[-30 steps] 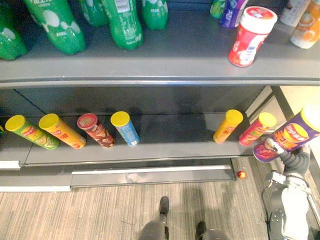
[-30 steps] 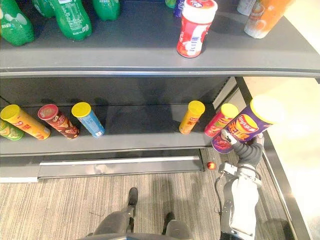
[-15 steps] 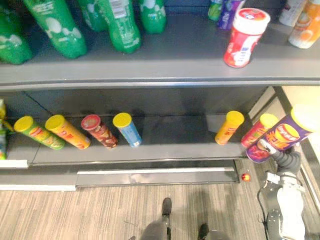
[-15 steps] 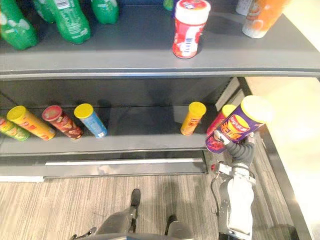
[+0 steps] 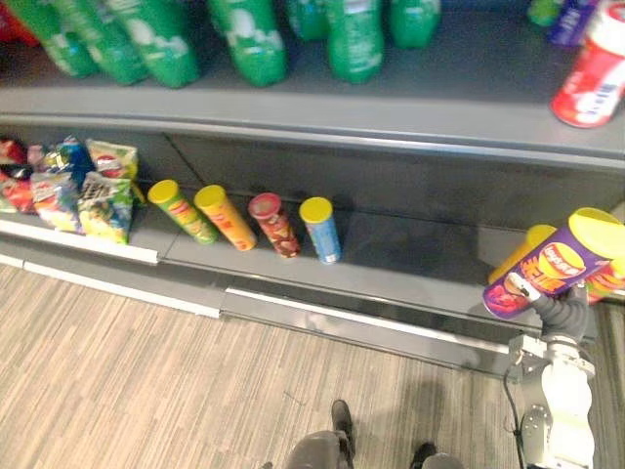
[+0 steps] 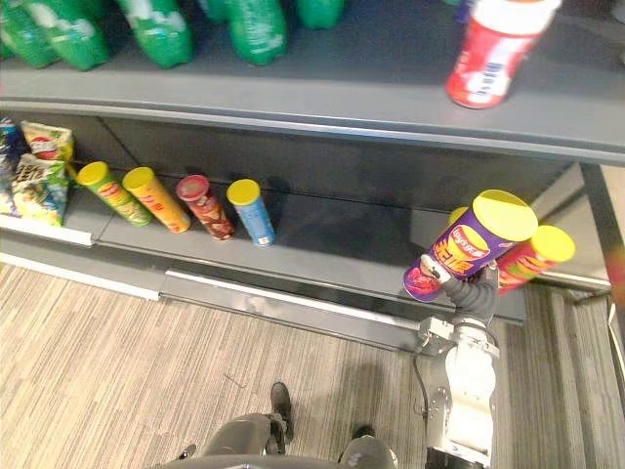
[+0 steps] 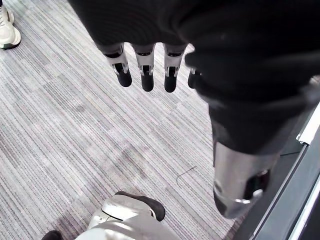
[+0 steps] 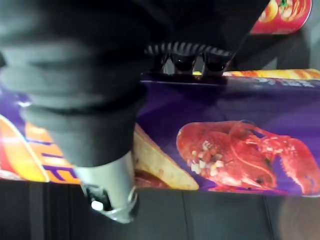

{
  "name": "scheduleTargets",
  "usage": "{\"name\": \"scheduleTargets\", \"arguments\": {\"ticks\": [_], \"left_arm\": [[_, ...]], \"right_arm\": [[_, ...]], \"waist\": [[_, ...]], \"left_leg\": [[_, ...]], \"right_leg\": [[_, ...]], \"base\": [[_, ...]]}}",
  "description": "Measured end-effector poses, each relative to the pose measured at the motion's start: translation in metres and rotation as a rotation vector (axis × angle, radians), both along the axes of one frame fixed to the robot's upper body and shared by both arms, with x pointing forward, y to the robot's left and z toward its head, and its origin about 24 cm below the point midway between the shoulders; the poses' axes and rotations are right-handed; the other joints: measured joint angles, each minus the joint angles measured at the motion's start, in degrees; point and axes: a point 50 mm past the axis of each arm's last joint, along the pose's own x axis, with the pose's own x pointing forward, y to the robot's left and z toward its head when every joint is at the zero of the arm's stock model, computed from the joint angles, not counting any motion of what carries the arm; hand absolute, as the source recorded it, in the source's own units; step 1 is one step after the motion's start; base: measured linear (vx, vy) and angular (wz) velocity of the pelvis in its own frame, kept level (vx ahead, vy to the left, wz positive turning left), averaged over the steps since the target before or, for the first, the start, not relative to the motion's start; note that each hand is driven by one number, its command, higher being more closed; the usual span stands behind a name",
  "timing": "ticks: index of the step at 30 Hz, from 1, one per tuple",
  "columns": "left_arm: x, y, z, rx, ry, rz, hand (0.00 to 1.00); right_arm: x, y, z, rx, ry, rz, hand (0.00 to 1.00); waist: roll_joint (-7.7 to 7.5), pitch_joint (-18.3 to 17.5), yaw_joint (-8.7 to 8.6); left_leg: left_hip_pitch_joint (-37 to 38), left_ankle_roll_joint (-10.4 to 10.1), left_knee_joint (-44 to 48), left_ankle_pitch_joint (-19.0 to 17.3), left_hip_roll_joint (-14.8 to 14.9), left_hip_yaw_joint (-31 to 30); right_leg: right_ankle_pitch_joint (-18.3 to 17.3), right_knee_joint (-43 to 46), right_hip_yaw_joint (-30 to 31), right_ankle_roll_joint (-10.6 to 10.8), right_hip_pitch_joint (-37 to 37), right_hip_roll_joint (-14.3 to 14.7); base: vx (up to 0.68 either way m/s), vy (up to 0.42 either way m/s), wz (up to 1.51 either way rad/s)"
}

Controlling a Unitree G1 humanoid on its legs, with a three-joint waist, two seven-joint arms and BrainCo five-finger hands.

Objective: Put the gum and the chips on the shelf.

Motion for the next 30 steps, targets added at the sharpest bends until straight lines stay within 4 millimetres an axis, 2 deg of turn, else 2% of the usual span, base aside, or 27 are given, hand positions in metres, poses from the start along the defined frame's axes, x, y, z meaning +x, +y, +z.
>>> {"name": "scheduleTargets", "arguments": {"ticks": [4, 8, 15, 24, 27, 30], "left_arm": [[-0.001, 0.001, 0.000, 0.011, 0.015, -0.052, 0.00], [-0.002, 0.002, 0.000, 0.017, 0.021, -0.078, 0.00], [-0.001, 0.007, 0.001, 0.037, 0.023, -0.107, 0.00], [0.002, 0.010, 0.003, 0.057, 0.021, -0.148, 0.00], [0.007, 0.012, 0.005, 0.078, 0.000, -0.122, 0.00], [0.018, 0.016, 0.011, 0.125, -0.063, -0.016, 0.00]], "right_arm": [[0.000, 0.000, 0.000, 0.000, 0.001, -0.006, 1.00], [-0.001, -0.003, 0.000, -0.015, 0.010, -0.032, 1.00], [-0.001, -0.002, -0.001, -0.039, 0.025, -0.042, 1.00], [-0.005, 0.000, -0.005, -0.068, 0.058, -0.039, 1.00], [-0.006, 0.013, -0.010, -0.068, 0.073, 0.020, 1.00], [-0.002, 0.045, -0.018, -0.031, 0.095, 0.146, 1.00]], "waist": [[-0.22, 0.05, 0.17], [-0.53, 0.24, -0.05], [-2.25, 1.30, 0.01], [-2.87, 1.68, -0.07], [-3.32, 1.96, -0.07], [-4.39, 3.22, -0.01]], "left_leg": [[2.35, 0.70, -5.86, 2.64, -2.41, -0.94], [4.08, 0.40, -8.47, 3.29, -3.44, -0.77], [5.44, 0.61, -8.48, 3.14, -3.71, 0.70], [6.12, 0.45, -8.48, 3.25, -3.40, 1.11], [5.76, 0.45, -8.48, 3.27, -3.10, 1.02], [5.02, 0.31, -8.47, 3.47, -2.34, 1.47]], "right_leg": [[0.95, -0.13, -1.00, 1.45, 0.34, -1.49], [1.76, -0.16, -0.53, 1.80, 0.96, -2.15], [1.70, 0.76, 1.82, 1.71, 1.06, -2.58], [1.42, 1.11, 2.67, 1.29, 1.11, -2.37], [1.27, 1.17, 2.65, 1.11, 0.77, -1.99], [1.25, 1.60, 3.16, 1.08, -0.46, -1.51]], "base": [[-0.04, 0.115, 0.20], [-0.06, 0.091, -0.02], [-0.02, 0.015, -0.10], [0.04, -0.036, -0.05], [0.04, -0.063, 0.00], [0.04, -0.070, -0.11]]}}
